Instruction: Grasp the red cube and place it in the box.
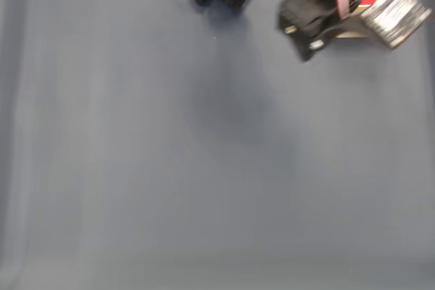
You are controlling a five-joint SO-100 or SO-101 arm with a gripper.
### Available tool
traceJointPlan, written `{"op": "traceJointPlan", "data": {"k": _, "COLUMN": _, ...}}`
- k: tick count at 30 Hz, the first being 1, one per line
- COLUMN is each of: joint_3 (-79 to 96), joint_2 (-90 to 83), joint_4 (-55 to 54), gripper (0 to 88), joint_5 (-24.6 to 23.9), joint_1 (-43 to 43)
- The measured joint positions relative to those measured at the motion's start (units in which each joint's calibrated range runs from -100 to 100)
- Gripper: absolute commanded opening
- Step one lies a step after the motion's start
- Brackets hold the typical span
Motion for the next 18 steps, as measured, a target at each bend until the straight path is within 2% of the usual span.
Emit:
{"op": "traceJointPlan", "data": {"k": 8, "joint_3": 4.10, "joint_2": -0.09, "joint_4": -3.17, "gripper": 0.2, "joint_5": 0.44, "joint_1": 9.17}}
{"op": "traceJointPlan", "data": {"k": 18, "joint_3": 4.28, "joint_2": -0.09, "joint_4": -4.06, "gripper": 0.2, "joint_5": -1.37, "joint_1": 14.28}}
